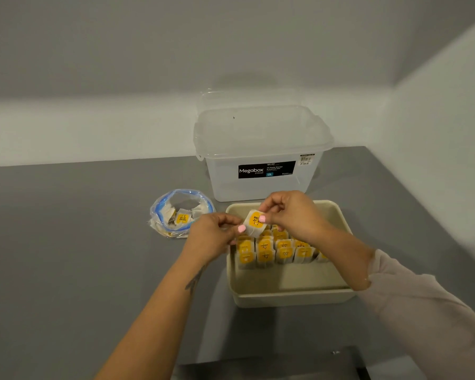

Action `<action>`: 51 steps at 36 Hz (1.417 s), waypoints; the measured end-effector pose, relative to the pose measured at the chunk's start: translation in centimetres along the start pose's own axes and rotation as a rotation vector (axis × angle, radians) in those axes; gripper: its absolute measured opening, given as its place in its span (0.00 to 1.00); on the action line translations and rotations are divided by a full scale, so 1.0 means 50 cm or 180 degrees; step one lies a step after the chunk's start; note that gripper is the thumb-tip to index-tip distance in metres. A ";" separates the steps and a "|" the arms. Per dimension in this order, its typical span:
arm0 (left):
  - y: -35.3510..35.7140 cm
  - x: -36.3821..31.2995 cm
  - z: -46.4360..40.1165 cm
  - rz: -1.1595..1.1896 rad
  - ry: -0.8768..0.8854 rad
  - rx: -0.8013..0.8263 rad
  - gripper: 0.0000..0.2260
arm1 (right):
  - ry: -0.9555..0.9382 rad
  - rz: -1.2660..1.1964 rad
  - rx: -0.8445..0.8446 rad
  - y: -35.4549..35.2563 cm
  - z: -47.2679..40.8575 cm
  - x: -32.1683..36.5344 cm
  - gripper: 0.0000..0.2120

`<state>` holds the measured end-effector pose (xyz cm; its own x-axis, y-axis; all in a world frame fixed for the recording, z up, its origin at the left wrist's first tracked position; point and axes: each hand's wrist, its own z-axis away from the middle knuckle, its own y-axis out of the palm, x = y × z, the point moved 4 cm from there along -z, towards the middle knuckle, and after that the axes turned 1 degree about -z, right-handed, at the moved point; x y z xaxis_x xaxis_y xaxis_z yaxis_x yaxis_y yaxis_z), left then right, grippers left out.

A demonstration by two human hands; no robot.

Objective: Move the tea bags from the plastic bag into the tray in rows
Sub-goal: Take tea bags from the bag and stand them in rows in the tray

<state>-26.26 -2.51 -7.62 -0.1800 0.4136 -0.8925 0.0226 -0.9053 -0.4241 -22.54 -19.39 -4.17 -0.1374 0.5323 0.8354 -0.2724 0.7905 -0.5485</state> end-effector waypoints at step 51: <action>-0.005 0.056 -0.011 -0.0539 -0.0005 -0.0237 0.21 | 0.0299 0.2037 0.0394 0.147 0.012 -0.069 0.08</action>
<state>-26.23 -1.05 -10.10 -0.1890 0.5592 -0.8072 0.0647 -0.8131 -0.5785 -24.63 -15.61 -11.07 -0.2264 0.9143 0.3359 -0.2727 0.2716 -0.9230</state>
